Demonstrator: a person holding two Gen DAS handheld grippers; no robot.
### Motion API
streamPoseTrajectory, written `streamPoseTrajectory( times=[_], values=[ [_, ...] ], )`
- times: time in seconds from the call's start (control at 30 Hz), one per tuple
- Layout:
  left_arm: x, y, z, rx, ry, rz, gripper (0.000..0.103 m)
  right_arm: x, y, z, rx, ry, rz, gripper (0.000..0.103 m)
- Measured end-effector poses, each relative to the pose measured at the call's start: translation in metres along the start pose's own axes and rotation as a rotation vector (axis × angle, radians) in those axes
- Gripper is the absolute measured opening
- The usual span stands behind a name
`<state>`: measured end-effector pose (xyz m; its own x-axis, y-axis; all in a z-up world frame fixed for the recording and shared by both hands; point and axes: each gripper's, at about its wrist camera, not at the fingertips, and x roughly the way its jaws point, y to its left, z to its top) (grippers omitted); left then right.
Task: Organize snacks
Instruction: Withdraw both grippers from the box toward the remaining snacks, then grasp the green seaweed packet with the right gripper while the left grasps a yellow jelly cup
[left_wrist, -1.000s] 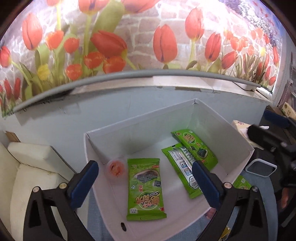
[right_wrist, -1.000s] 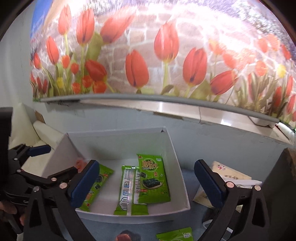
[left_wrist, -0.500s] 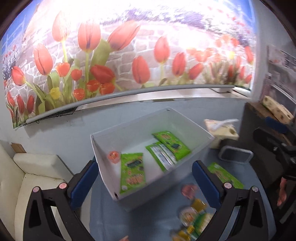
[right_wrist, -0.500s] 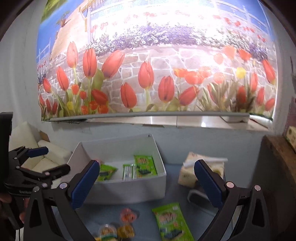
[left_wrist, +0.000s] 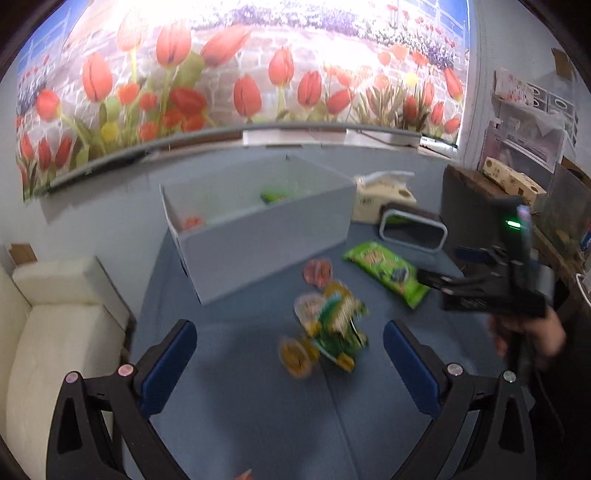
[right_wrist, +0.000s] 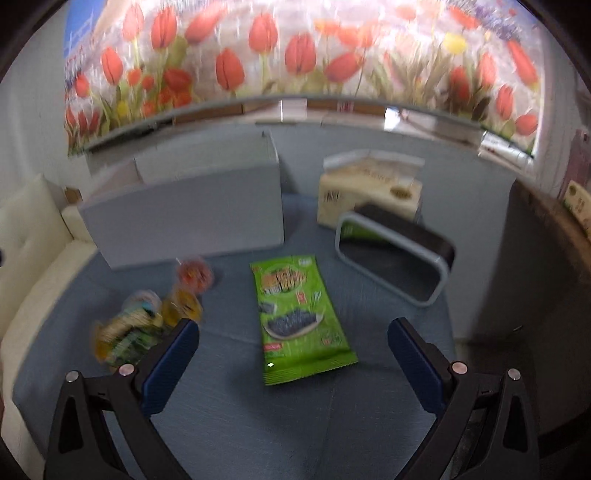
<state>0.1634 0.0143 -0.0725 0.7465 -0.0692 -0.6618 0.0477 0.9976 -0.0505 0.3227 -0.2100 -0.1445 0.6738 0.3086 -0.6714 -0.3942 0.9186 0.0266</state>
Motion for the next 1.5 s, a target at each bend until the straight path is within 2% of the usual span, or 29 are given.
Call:
streamPoseTrajectory(
  times=[0.2, 0.4, 0.5, 0.57, 0.6, 0.67, 0.83, 1.03, 1.13, 1.3, 1.4, 1.5],
  values=[
    [0.01, -0.006, -0.029, 0.014, 0.057, -0.002, 0.103, 0.059, -0.005, 0.004, 0.0, 0.1, 0.005, 0.103],
    [0.024, -0.005, -0.047, 0.029, 0.102, -0.025, 0.103, 0.092, -0.007, 0.005, -0.009, 0.17, 0.031, 0.103],
    [0.029, -0.003, -0.05, 0.028, 0.109, -0.03, 0.103, 0.093, -0.004, 0.007, -0.034, 0.153, 0.01, 0.094],
    [0.033, -0.001, -0.05, 0.013, 0.118, -0.038, 0.103, 0.092, -0.006, 0.01, -0.025, 0.144, 0.003, 0.083],
    [0.034, -0.001, -0.05, 0.009, 0.122, -0.041, 0.103, 0.095, -0.004, 0.016, -0.024, 0.142, -0.001, 0.074],
    [0.039, 0.001, -0.051, 0.006, 0.132, -0.052, 0.103, 0.095, -0.003, 0.016, -0.026, 0.143, 0.001, 0.073],
    [0.052, 0.003, -0.051, 0.047, 0.134, -0.076, 0.103, 0.084, -0.004, 0.012, -0.044, 0.138, 0.013, 0.07],
    [0.084, 0.015, -0.041, 0.118, 0.16, -0.054, 0.103, 0.052, -0.005, 0.004, -0.006, 0.103, 0.031, 0.07],
    [0.103, 0.024, -0.035, 0.124, 0.176, -0.109, 0.103, 0.033, -0.002, -0.004, -0.012, 0.086, 0.044, 0.07],
    [0.128, 0.023, -0.032, 0.179, 0.212, -0.137, 0.103, -0.002, 0.001, -0.015, 0.013, 0.053, 0.091, 0.07],
    [0.137, 0.02, -0.033, 0.223, 0.218, -0.122, 0.102, -0.019, 0.005, -0.021, 0.02, 0.034, 0.107, 0.07],
    [0.143, 0.021, -0.03, 0.207, 0.217, -0.174, 0.102, -0.034, 0.009, -0.028, 0.03, 0.017, 0.123, 0.07]
  ],
)
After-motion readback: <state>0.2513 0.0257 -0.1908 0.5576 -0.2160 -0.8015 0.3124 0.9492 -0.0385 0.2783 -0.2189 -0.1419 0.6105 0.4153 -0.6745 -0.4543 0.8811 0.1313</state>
